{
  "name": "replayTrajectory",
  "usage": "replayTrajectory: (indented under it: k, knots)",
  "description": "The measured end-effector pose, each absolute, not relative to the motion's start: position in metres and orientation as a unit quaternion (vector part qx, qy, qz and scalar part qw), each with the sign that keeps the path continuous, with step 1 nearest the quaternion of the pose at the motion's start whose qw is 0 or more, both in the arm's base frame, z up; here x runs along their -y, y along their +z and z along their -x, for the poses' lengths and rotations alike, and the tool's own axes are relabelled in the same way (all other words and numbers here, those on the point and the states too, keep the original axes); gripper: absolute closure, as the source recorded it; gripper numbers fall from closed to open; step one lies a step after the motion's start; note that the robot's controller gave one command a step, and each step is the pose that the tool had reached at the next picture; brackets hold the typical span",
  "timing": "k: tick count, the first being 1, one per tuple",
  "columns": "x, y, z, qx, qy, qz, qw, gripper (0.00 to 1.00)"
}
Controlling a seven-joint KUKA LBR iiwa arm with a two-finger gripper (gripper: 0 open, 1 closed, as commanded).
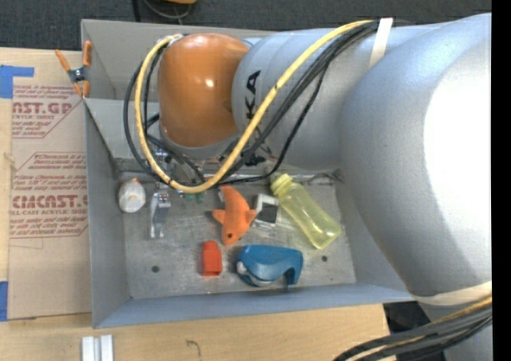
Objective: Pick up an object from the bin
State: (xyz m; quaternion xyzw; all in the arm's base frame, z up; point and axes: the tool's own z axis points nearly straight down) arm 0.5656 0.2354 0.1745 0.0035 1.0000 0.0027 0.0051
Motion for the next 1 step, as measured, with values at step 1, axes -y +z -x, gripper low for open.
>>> replayTrajectory:
  k: [1]
  knots:
    - [-0.2380,0.1230,-0.5770,-0.998,0.000,0.060,0.001,0.00]
